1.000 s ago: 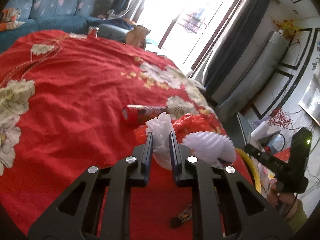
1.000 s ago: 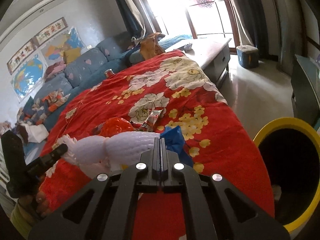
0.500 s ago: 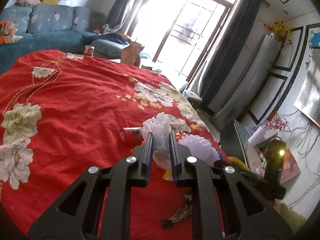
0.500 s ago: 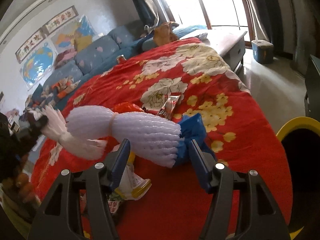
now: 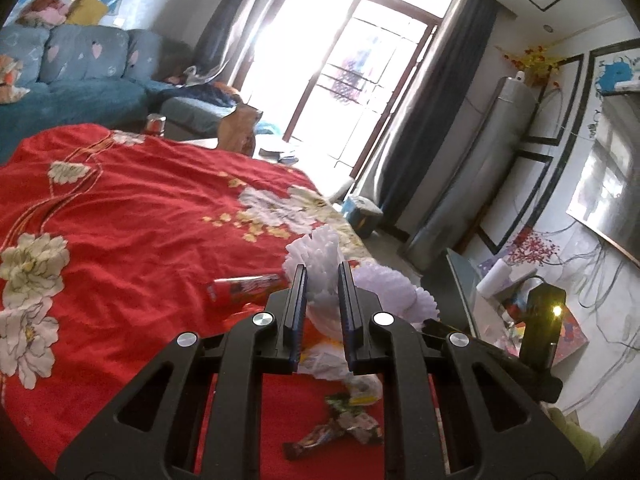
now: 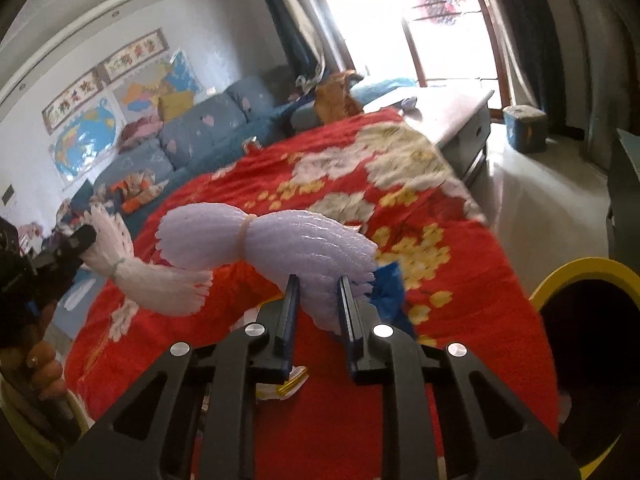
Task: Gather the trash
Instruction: 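Carry the foam net with the right tool while the left tool carries its net to the bin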
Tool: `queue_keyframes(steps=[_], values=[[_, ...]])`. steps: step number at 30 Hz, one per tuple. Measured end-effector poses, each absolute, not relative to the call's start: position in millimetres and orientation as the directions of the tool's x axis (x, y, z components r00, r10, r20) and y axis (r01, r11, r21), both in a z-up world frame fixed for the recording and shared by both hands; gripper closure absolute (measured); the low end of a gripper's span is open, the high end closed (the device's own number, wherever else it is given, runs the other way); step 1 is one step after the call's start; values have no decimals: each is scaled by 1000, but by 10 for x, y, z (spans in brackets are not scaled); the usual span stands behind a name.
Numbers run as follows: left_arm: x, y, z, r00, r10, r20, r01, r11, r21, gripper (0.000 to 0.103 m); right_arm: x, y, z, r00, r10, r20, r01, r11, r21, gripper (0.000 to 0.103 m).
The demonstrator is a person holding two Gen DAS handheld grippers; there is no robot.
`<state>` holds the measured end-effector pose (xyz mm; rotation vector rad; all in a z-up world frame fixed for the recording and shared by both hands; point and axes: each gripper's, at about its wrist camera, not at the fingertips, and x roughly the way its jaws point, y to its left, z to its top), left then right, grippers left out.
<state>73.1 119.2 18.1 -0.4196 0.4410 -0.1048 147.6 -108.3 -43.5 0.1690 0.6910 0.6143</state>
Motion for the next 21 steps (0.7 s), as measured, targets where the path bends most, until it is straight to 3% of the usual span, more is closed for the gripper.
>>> queue_keyframes(steps=[21], values=[[950,280,245,861,-319,-396,189,924,-333,93,1482,-1998,-225,752,423,-505,-284,900,330,86]])
